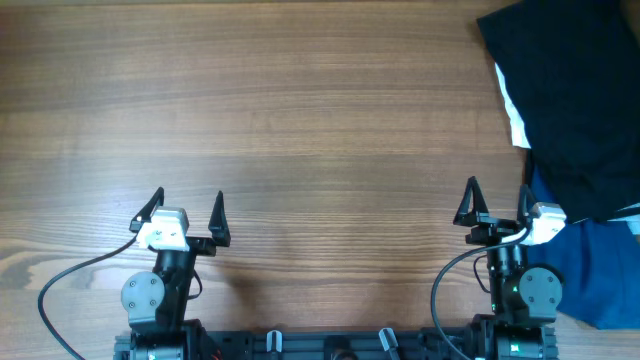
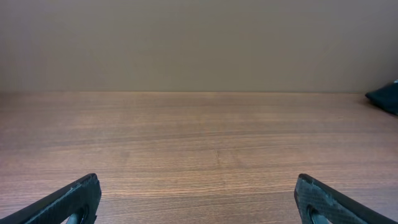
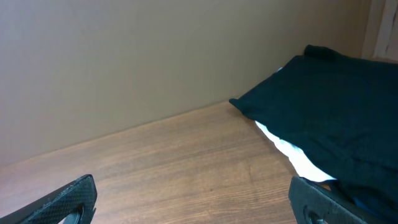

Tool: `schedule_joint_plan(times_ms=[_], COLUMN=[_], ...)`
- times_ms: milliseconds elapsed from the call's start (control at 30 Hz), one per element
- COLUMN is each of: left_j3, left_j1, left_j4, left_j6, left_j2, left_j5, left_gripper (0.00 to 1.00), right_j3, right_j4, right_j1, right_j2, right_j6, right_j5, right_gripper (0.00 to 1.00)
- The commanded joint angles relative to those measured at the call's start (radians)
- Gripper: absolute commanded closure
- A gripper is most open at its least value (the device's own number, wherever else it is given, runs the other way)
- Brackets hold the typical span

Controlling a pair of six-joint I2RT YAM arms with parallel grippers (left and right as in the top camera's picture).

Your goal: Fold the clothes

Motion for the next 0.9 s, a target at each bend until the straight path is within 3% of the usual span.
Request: schedule_joint_plan(times_ms=[0,100,200,333,633,767,867], left_j3=[-0.006,-0.005,0.022,0.119,0.406,0.615,0.797], left_j1=[0.007,0.007,0.007,0.007,0.007,0.007,0.007], left_j4=[0.012,0.066,0.072,0.044,-0.031,-0.198,-0.365], left_j6=[-0.007,-0.068,-0.168,-0.19,-0.19,-0.189,-0.186], left_j2=[-0.008,-0.008,-0.008,0.003,0.37,0.614,0.802], left_j5=[0.048,0.089,0.105,0.126,0.213,0.22,0.219], left_gripper=[0.0,0.0,0.0,0.0,0.0,0.0,0.0], right_j3=[0.002,0.003,0.011,0.122,0.464,0.664,0.851], right_j4=[0.028,0.098,0.221,0.235,0.315,0.308,0.177], right_j1=[-0.006,-0.006,-0.006,-0.006,-0.006,-0.006,-0.006], right_j2=[0.002,0.002,0.004,0.098,0.685,0.939,1.094], right_j6=[0.092,0.14,-0.052,-0.125,-0.213,-0.209,-0.211], right_j5=[0.01,-0.055,-0.166,-0.202,-0.321,-0.446,-0.494], right_gripper=[0.0,0.0,0.0,0.0,0.0,0.0,0.0])
